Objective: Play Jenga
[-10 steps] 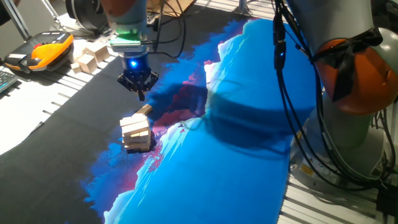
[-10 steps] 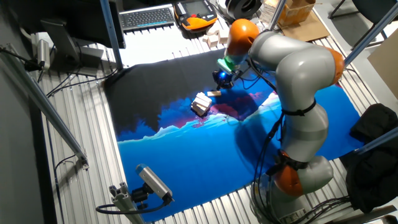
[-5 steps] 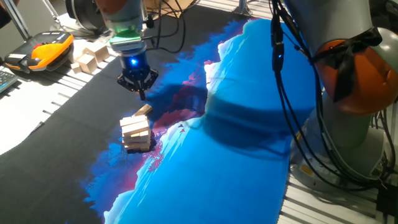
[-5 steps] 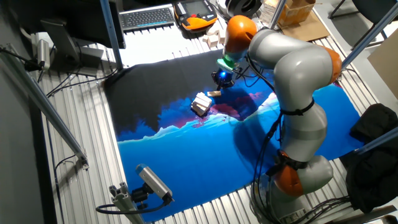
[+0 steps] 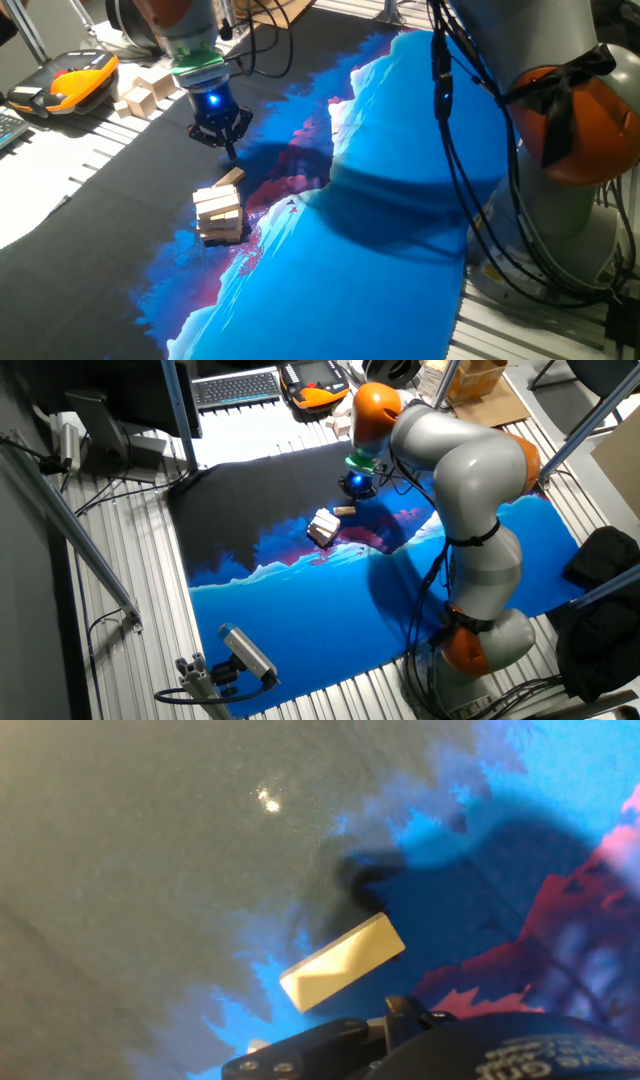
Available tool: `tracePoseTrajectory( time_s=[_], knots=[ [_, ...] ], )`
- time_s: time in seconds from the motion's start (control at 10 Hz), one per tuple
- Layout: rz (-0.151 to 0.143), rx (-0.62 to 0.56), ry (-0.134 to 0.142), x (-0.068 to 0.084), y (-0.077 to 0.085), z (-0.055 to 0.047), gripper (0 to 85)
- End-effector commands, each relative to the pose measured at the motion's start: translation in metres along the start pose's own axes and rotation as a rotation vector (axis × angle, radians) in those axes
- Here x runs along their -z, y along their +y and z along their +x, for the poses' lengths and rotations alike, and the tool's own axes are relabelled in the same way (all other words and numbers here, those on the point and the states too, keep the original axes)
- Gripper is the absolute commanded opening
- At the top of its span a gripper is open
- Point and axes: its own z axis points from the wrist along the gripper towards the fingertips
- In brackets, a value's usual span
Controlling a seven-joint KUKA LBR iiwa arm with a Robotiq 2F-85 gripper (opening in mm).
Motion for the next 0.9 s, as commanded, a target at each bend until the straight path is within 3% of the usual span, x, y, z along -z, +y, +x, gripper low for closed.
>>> tracePoseTrajectory(
  time_s=[0.0, 0.2, 0.5, 0.8],
  knots=[
    [0.073, 0.455, -0.052, 0.0015, -0.0006, 0.0008, 0.0],
    [0.085, 0.500, -0.055, 0.0025, -0.0004, 0.0018, 0.0],
    [0.128, 0.581, -0.091, 0.0070, -0.0042, -0.0007, 0.0],
    [0.127, 0.586, -0.093, 0.0065, -0.0033, -0.0006, 0.0]
  ],
)
